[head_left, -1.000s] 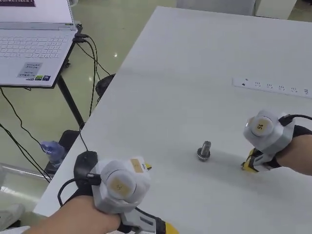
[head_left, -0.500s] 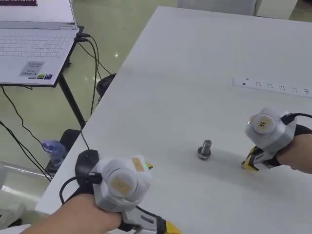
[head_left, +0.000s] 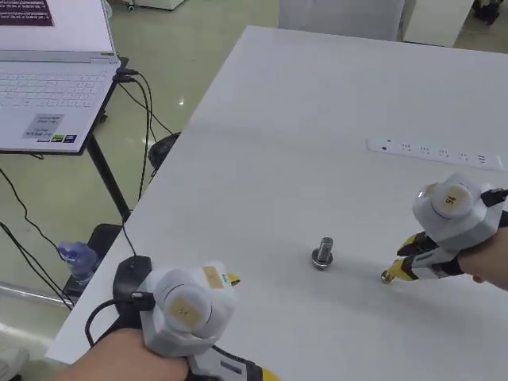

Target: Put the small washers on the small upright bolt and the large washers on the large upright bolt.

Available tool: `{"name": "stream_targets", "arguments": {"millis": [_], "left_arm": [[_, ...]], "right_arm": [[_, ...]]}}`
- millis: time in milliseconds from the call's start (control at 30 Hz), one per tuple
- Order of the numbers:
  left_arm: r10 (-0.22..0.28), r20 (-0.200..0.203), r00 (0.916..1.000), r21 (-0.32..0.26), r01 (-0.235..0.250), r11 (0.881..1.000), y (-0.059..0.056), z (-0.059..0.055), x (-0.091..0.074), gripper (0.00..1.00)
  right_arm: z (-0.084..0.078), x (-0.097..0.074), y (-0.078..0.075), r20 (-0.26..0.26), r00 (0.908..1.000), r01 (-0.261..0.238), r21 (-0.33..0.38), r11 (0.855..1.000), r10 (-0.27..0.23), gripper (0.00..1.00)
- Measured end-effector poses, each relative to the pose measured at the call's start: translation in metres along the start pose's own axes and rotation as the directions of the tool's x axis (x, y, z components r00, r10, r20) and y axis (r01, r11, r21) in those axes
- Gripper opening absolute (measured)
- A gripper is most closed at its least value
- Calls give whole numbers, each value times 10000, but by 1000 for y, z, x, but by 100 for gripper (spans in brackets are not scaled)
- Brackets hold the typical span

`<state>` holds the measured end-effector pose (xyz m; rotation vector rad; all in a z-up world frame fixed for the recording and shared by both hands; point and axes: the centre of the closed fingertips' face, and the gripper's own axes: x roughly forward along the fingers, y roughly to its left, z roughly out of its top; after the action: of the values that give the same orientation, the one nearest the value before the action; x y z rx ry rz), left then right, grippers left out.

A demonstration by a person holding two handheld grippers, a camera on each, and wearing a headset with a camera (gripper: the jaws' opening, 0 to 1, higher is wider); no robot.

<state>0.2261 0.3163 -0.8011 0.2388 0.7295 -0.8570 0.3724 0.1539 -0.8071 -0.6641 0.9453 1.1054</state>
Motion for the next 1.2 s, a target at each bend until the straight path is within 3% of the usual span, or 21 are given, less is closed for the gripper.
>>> {"name": "stream_targets", "arguments": {"millis": [167, 333, 400, 533, 600, 700, 767, 833, 900, 1100, 1200], "left_arm": [[86, 263, 9996, -266, -79, 9996, 1, 5, -2, 93], [214, 378, 9991, -278, -203, 9994, 1, 7, -5, 93], [257, 497, 9984, -351, -240, 9991, 1, 9, -7, 93], [354, 736, 9967, -542, -314, 9980, 3, 17, -11, 92], [391, 826, 9958, -594, -342, 9976, 3, 19, -12, 92], [452, 1062, 9933, -860, -361, 9956, 5, 24, -14, 92], [504, 1262, 9907, -1054, -371, 9937, 5, 27, -15, 93], [574, 1402, 9885, -1335, -385, 9903, 7, 29, -16, 93], [572, 1555, 9862, -1475, -341, 9885, 6, 32, -18, 93], [644, 1823, 9811, -1747, -321, 9841, 3, 38, -20, 93], [744, 2095, 9750, -1835, -356, 9824, 1, 40, -21, 92]], "right_arm": [[-1, -28, 2, 992, 9945, 304, 440, 9986, -347, 32], [0, -55, 5, 2307, 9707, 449, 1027, 9937, -677, 38], [-3, -62, 10, 2521, 9651, 388, 1275, 9911, -703, 41], [-12, -79, 19, 3376, 9363, 276, 2029, 9788, -964, 42], [-16, -84, 23, 3616, 9266, 225, 2218, 9748, -1036, 43], [-22, -93, 29, 4181, 8991, 58, 2850, 9585, -1297, 48], [-25, -99, 34, 4526, 8811, -72, 3027, 9531, -1371, 51], [-23, -103, 40, 4989, 8560, -342, 3156, 9483, -1352, 59], [-27, -107, 43, 5240, 8407, -476, 3229, 9452, -1366, 65], [-44, -107, 56, 5238, 8403, -597, 3450, 9367, -1394, 68], [-53, -105, 67, 5358, 8322, -736, 3615, 9295, -1425, 73]]}}
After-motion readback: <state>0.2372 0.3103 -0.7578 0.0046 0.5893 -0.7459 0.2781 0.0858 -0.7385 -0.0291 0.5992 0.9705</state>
